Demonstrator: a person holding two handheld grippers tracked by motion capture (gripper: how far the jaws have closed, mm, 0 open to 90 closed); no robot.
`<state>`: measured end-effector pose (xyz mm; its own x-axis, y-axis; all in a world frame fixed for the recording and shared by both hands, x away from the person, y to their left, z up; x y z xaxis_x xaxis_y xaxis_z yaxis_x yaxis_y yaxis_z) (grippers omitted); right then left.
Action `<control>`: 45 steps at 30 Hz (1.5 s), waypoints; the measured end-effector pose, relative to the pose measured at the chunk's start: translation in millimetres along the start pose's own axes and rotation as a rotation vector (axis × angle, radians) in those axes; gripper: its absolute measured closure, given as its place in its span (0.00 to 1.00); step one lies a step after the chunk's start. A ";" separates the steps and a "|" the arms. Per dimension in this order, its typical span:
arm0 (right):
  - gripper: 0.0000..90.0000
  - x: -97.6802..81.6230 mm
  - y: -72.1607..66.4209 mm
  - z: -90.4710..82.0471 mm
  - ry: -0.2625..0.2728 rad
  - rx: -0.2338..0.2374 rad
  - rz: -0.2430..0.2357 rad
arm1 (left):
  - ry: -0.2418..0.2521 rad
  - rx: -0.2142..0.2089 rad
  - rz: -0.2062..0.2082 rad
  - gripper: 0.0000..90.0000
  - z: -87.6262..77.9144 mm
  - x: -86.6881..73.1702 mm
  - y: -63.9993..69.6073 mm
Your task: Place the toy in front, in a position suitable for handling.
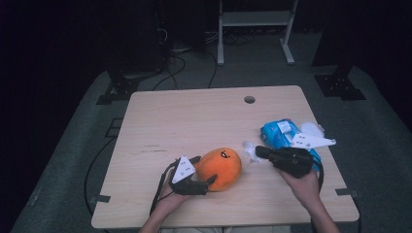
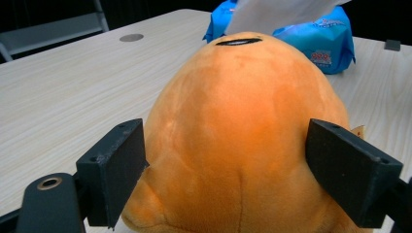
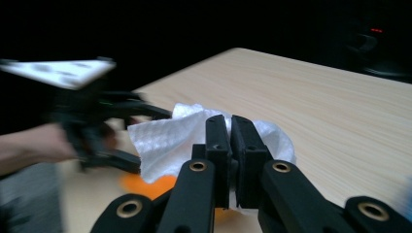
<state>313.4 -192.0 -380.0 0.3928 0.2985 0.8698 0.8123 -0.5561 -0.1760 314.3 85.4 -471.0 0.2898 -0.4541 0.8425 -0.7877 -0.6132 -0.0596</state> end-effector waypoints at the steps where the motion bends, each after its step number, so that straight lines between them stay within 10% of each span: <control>1: 0.96 5.3 -12.1 4.1 0.001 0.037 -0.023 | -0.003 -0.002 0.002 0.17 -0.1 -0.2 0.2; 9: 0.95 20.7 -66.7 24.5 -0.032 0.161 -0.133 | -0.001 -0.014 0.001 0.18 0.0 -0.5 0.8; 19: 0.95 -10.9 -36.0 68.6 -0.214 0.000 -0.097 | 0.022 -0.043 0.076 0.32 -1.7 1.5 6.8; 30: 0.77 -2.7 -53.4 89.7 -0.218 -0.091 -0.261 | 0.014 -0.031 0.158 0.45 -2.3 4.1 15.4; 36: 0.70 -4.5 -49.5 109.1 -0.221 -0.087 -0.274 | -0.002 -0.034 0.172 0.46 -1.6 1.8 15.1; 40: 0.72 -12.4 -47.7 111.7 -0.223 -0.100 -0.285 | -0.009 -0.038 0.165 0.41 -0.3 1.9 15.7; 45: 0.85 -25.4 -51.7 114.8 -0.235 -0.142 -0.309 | -0.017 0.004 0.086 0.12 1.5 2.9 13.7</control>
<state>310.9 -81.8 -445.9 0.2414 0.6282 0.7397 0.8463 -0.5092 0.1563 305.2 74.8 -470.2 0.2304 -0.5159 0.8251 -0.8079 -0.5741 -0.1334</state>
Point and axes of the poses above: each handheld gripper's, and its own axes: z roughly forward along the jaws, x roughly out of its top, y roughly to its right, the point moved 4 cm from there along z, roughly forward along the jaws, and after that the axes turned 11 degrees about -y, right-handed, at the moved point
